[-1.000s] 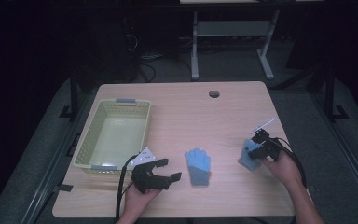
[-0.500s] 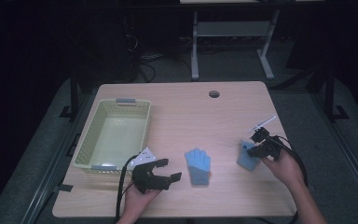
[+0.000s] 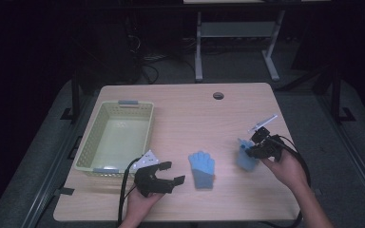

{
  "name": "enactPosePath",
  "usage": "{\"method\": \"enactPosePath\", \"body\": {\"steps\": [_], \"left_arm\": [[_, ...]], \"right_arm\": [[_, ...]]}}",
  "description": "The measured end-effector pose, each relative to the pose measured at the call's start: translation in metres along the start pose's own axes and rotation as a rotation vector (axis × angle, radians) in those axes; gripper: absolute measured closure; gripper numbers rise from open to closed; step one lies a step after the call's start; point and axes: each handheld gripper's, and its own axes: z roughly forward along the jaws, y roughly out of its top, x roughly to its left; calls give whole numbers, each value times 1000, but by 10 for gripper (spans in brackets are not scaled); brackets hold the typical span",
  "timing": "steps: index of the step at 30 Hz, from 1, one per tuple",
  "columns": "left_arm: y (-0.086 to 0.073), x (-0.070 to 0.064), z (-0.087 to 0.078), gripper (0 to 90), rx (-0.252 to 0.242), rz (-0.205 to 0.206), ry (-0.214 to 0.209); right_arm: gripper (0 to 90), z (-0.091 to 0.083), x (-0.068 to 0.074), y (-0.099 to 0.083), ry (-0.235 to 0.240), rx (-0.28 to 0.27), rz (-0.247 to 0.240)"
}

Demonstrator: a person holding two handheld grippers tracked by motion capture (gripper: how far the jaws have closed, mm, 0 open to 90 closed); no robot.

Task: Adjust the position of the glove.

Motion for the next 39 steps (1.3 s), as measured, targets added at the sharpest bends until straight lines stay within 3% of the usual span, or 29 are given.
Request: {"method": "enactPosePath", "body": {"steps": [16,39], "left_arm": [[0,0,-1,192,-4,-1,2],[0,1,-1,192,-9,0,1]], "right_arm": [[799,-11,28,22,33,-36,-100],[795,-14,59,44,64,-45,-175]]}}
